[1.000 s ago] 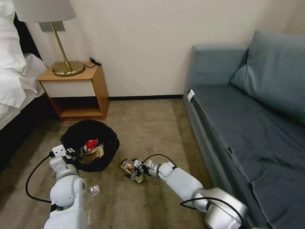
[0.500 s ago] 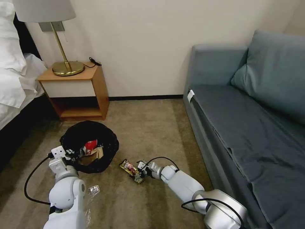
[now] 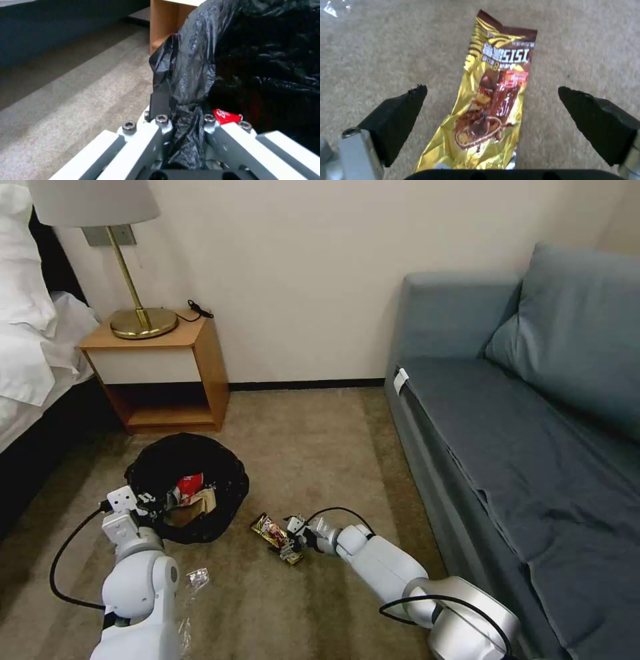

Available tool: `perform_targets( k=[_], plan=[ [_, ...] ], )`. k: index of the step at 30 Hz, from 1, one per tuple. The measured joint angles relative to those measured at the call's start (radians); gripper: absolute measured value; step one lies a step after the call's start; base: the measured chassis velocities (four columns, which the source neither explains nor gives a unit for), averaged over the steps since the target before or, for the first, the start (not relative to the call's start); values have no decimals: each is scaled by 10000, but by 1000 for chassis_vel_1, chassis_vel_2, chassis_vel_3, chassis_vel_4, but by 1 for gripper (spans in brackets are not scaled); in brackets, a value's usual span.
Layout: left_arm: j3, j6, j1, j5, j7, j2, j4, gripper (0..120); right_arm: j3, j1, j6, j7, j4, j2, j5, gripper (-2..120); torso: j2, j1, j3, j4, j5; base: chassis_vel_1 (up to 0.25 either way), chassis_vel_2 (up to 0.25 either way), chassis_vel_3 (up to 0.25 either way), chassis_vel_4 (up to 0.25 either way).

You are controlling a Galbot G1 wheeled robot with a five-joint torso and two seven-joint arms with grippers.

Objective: Pick up the trash bin, then pick up the garbage on the floor and place it into the trash bin.

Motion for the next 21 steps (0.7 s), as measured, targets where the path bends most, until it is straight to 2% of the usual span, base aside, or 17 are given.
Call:
perform_targets(
  k=[21],
  plan=[
    [-14, -1, 130, 61, -17, -74, -188, 2, 311, -213, 36, -307, -560, -4, -255, 100, 0, 0, 0, 0, 0, 0, 0, 0, 0]
  ],
)
